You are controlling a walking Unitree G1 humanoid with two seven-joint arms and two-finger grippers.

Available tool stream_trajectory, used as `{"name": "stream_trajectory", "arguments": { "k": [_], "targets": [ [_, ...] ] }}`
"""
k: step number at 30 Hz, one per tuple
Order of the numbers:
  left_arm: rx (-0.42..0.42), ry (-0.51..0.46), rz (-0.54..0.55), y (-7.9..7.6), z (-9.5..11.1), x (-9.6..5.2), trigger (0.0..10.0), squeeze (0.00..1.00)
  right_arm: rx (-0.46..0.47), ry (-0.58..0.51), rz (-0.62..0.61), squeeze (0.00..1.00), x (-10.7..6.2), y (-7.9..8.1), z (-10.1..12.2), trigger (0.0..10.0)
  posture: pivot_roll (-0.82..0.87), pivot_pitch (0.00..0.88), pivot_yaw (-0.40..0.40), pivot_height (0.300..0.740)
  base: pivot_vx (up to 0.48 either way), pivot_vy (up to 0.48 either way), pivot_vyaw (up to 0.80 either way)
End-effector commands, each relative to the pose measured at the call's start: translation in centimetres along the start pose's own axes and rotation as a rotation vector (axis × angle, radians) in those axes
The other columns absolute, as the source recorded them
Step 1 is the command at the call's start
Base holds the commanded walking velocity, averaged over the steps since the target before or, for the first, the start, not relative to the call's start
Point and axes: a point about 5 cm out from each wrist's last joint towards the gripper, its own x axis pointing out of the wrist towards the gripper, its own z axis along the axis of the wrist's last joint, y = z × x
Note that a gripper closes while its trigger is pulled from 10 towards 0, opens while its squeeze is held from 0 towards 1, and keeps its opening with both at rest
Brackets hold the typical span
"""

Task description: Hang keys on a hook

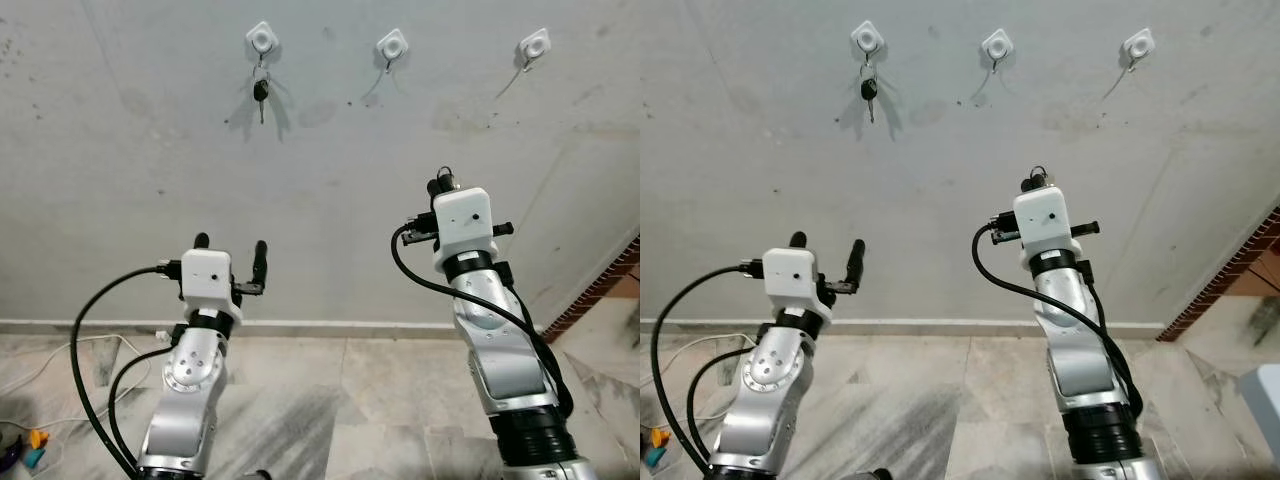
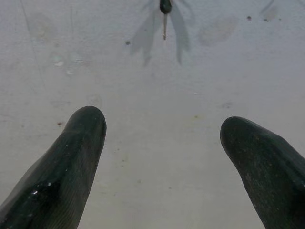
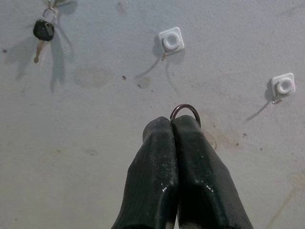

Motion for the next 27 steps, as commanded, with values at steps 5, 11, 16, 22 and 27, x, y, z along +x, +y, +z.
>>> {"name": "stream_trajectory", "arguments": {
  "k": [5, 11, 16, 22, 27],
  "targets": [
    [-0.022, -0.013, -0.028, -0.46, 0.22, 0.23, 10.0, 0.00, -0.023, -0.059, -0.009, 0.00, 0.96, -0.35, 1.06, 10.0, 0.03, 0.039, -0.008, 0.740, 0.000, 0.000, 0.00],
    [-0.030, -0.018, -0.036, -0.47, 0.29, 0.30, 10.0, 0.00, -0.024, -0.064, -0.021, 0.00, 1.26, -0.66, 1.10, 10.0, 0.03, 0.037, -0.007, 0.740, 0.000, 0.000, 0.00],
    [-0.033, -0.018, -0.041, -0.52, 0.27, 0.29, 10.0, 0.00, -0.029, -0.062, -0.029, 0.00, 1.22, -0.86, 0.94, 10.0, 0.03, 0.035, -0.006, 0.740, 0.123, 0.000, 0.00],
    [-0.033, -0.015, -0.048, -0.51, 0.16, 0.18, 10.0, 0.00, -0.032, -0.063, -0.038, 0.00, 1.14, -0.94, 0.86, 10.0, 0.03, 0.038, -0.005, 0.740, 0.171, 0.000, 0.00],
    [-0.034, -0.012, -0.053, -0.57, 0.08, 0.13, 10.0, 0.00, -0.034, -0.069, -0.048, 0.00, 1.06, -1.09, 0.82, 10.0, 0.03, 0.040, -0.004, 0.740, 0.253, 0.000, 0.00]
  ]
}}
